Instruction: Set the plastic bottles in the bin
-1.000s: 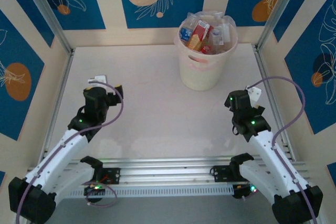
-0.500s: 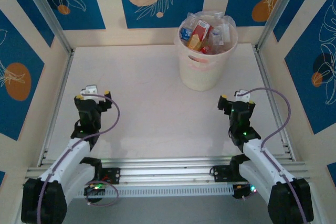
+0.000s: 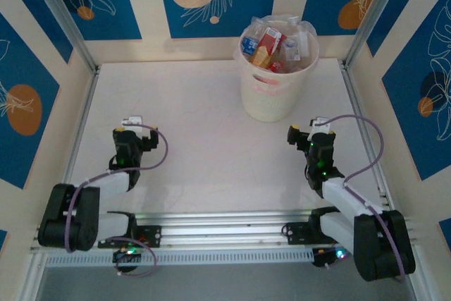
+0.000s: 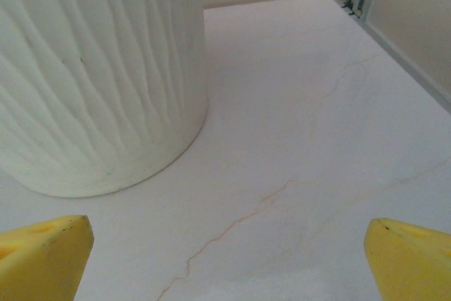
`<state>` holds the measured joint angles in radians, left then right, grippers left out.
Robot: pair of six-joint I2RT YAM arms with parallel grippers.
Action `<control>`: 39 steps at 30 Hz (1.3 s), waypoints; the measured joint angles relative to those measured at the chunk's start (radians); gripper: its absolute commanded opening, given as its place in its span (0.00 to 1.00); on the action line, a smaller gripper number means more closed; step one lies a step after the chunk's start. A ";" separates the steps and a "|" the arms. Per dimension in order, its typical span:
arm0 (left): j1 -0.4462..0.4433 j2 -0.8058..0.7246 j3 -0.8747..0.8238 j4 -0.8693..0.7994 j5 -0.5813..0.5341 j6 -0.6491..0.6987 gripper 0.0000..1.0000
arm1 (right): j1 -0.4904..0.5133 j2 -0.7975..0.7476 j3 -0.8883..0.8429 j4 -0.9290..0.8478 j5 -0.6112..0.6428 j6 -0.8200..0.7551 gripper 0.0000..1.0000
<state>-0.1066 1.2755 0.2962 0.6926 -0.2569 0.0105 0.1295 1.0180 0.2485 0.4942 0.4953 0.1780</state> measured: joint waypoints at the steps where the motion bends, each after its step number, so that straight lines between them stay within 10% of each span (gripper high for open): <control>1: 0.000 0.022 0.000 0.018 0.006 0.000 1.00 | 0.000 0.017 0.000 0.013 -0.006 -0.002 0.99; 12: 0.002 0.259 0.071 0.122 0.082 0.008 0.99 | -0.001 0.144 0.031 0.086 -0.058 -0.017 0.99; 39: 0.009 0.262 0.079 0.130 0.120 0.019 1.00 | -0.136 0.504 0.129 0.316 -0.408 -0.106 0.99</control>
<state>-0.0978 1.5375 0.3752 0.8230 -0.1371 0.0296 -0.0067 1.5223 0.3779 0.8104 0.0872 0.0715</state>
